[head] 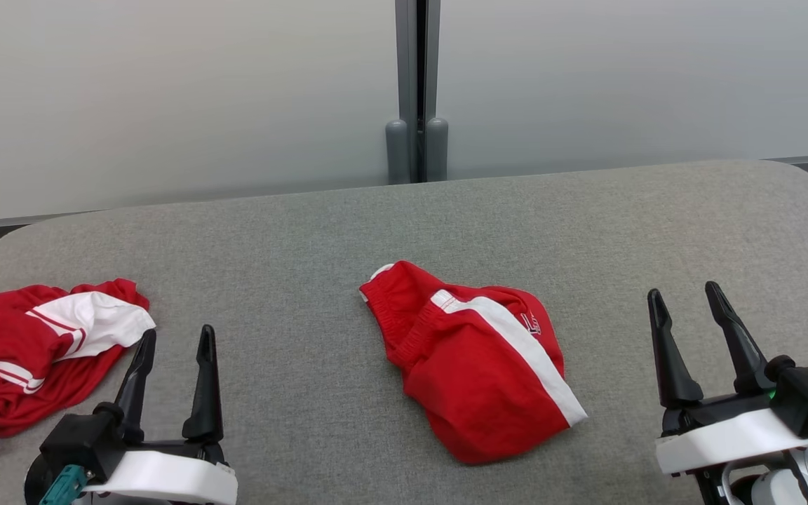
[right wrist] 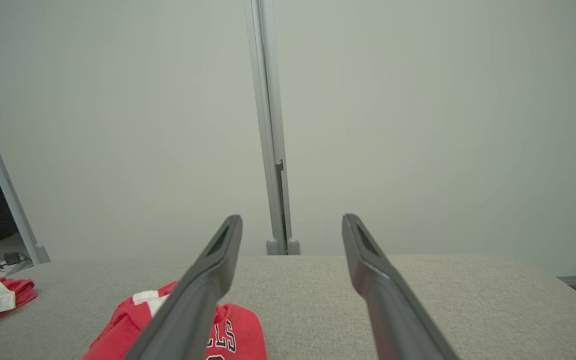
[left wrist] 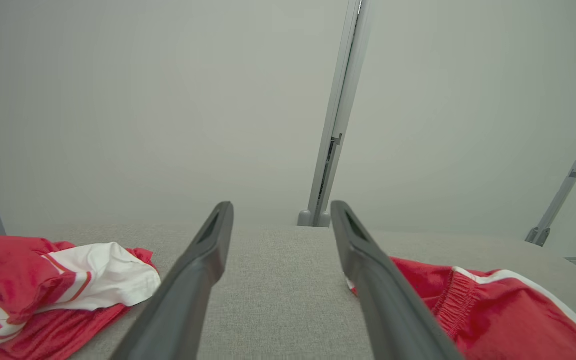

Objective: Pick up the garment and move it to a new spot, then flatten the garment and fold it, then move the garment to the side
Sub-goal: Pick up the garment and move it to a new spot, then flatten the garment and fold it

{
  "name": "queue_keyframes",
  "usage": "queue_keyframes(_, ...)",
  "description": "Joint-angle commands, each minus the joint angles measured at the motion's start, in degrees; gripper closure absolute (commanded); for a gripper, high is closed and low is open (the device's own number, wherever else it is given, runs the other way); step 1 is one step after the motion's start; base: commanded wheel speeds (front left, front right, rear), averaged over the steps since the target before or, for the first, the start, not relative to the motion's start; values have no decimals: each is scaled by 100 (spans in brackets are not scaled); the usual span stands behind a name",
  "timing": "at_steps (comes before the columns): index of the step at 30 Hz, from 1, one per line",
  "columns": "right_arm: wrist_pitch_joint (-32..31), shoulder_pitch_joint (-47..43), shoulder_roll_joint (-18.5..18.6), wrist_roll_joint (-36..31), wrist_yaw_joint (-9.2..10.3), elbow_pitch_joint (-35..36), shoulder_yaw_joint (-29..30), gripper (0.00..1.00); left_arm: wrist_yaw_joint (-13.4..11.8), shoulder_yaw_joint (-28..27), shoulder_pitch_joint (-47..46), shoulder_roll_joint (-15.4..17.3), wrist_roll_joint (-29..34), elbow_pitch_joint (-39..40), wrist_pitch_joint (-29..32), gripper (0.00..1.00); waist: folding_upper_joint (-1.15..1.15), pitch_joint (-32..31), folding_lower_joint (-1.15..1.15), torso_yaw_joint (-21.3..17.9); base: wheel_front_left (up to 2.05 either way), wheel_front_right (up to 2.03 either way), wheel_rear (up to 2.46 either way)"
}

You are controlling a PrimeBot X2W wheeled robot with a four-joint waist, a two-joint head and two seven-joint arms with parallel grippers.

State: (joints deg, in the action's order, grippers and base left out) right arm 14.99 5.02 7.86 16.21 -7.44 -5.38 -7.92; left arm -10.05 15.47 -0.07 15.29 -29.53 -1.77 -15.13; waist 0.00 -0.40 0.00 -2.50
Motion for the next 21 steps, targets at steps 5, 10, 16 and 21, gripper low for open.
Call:
queue_keyframes(5, 29, -107, 16, 24, -9, -27, 56, 0, 93, -139, 167, -104, 161, 6, -2, 0, 0, 4, 0, 59, 0, 0, 0)
queue_keyframes(10, 29, -180, 1, 34, -9, -25, 93, 0, 165, -197, 189, -217, 247, -87, -2, 0, 0, -10, 0, 88, 0, 0, 0)
queue_keyframes(16, 29, -187, -1, 26, -9, -58, 57, 0, 243, -224, 175, -278, 306, -177, -2, 0, 0, -35, 0, 90, 0, 0, 0)
queue_keyframes(21, 29, -179, 45, 27, -9, -91, 21, 0, 300, -220, 147, -325, 328, -225, -3, 0, 0, -43, 0, 90, 0, 0, 0)
